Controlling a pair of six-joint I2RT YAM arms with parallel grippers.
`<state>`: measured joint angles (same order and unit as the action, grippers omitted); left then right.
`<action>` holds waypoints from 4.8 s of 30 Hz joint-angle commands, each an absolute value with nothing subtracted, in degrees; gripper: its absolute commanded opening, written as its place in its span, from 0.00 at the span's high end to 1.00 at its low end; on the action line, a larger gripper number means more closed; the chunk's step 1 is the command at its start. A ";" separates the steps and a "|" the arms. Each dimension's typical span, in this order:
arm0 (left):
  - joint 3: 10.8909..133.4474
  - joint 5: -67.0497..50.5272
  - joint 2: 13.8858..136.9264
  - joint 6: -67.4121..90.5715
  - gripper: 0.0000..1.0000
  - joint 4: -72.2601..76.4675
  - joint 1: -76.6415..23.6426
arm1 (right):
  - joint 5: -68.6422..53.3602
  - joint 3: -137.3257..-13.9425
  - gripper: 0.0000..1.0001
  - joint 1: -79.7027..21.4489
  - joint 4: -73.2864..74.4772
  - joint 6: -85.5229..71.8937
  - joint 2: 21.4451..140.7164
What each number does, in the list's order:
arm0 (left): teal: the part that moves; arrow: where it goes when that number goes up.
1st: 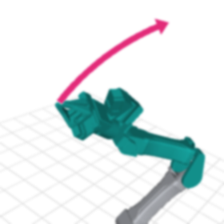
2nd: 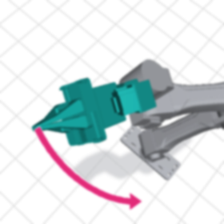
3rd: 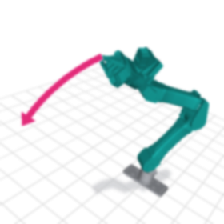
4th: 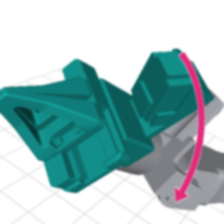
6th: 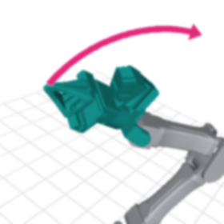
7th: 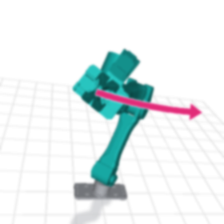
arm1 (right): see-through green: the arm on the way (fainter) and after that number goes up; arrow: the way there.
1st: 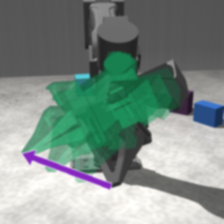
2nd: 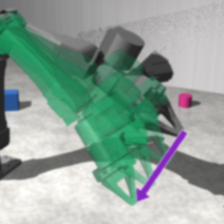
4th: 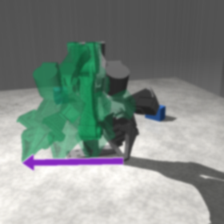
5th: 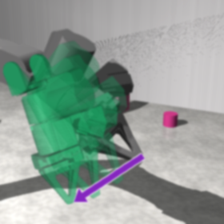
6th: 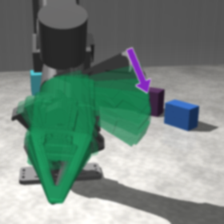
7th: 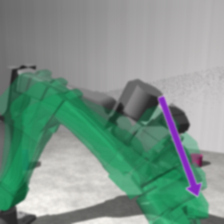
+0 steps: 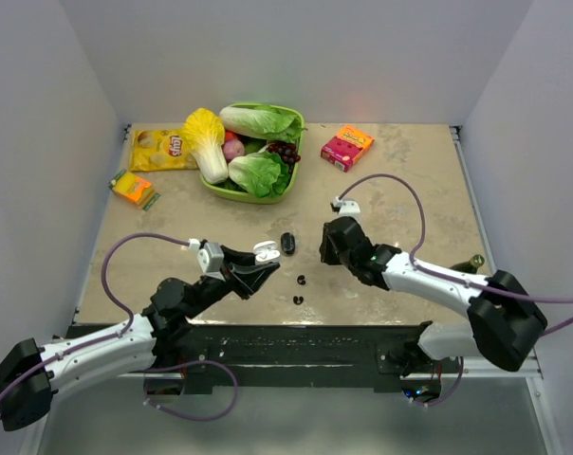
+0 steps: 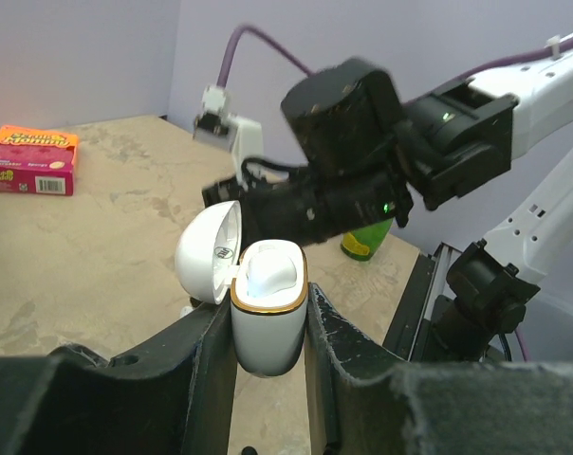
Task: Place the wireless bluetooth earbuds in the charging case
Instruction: Pick up the earbud from the center of the board, then place the earbud in the charging case.
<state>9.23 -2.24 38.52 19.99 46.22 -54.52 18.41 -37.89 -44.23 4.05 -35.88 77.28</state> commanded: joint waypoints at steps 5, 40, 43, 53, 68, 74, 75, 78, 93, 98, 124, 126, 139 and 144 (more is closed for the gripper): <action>8.70 -1.49 37.97 19.69 1.00 49.30 -54.93 | 26.54 -45.97 0.02 -43.34 6.77 -31.11 68.91; 5.45 -2.55 34.89 21.97 1.00 50.27 -55.02 | 12.31 -64.60 0.43 -36.56 28.22 -24.87 98.70; 5.19 -2.72 35.16 22.15 1.00 51.15 -55.11 | 12.22 -65.04 0.40 -36.04 28.65 -25.22 99.40; 4.40 -3.16 36.56 22.68 1.00 54.22 -55.55 | 10.11 -70.14 0.40 -35.33 33.75 -25.31 106.34; 2.29 -3.69 37.61 22.85 1.00 57.48 -55.63 | 10.37 -66.01 0.48 -35.16 33.75 -25.93 105.29; 1.85 -4.04 38.15 23.47 1.00 58.18 -55.72 | 9.93 -64.51 0.48 -35.16 32.87 -26.02 104.94; 1.76 -4.04 38.06 23.47 1.00 58.27 -55.72 | 10.02 -64.42 0.48 -35.16 32.78 -26.02 104.85; 1.93 -3.96 38.06 23.38 1.00 58.10 -55.72 | 10.11 -64.25 0.49 -35.24 32.52 -26.02 104.77; 1.67 -3.87 38.67 23.29 1.00 58.45 -55.72 | 9.76 -63.72 0.66 -35.07 31.91 -25.40 105.12; 1.84 -3.96 38.85 23.38 1.00 58.54 -55.72 | 9.41 -62.84 0.74 -35.07 31.20 -25.49 105.03; 10.89 -1.67 48.24 18.37 1.00 63.53 -55.64 | 29.88 -66.71 1.00 -55.35 18.46 -15.67 63.92; 12.39 -1.23 49.04 17.93 1.00 64.51 -55.63 | 31.81 -66.36 1.00 -57.91 16.36 -13.63 61.80; 22.32 -0.88 59.49 9.76 1.00 71.36 -55.55 | 29.45 -61.87 1.00 -66.71 1.32 -2.03 50.71; 24.96 -2.02 62.40 7.74 1.00 74.95 -55.55 | 25.76 -60.91 1.00 -66.97 -2.45 -0.35 49.92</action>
<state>21.78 -1.50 60.88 11.53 66.57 -55.33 28.86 -61.63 -66.57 4.19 -3.55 51.00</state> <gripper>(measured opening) 0.345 0.219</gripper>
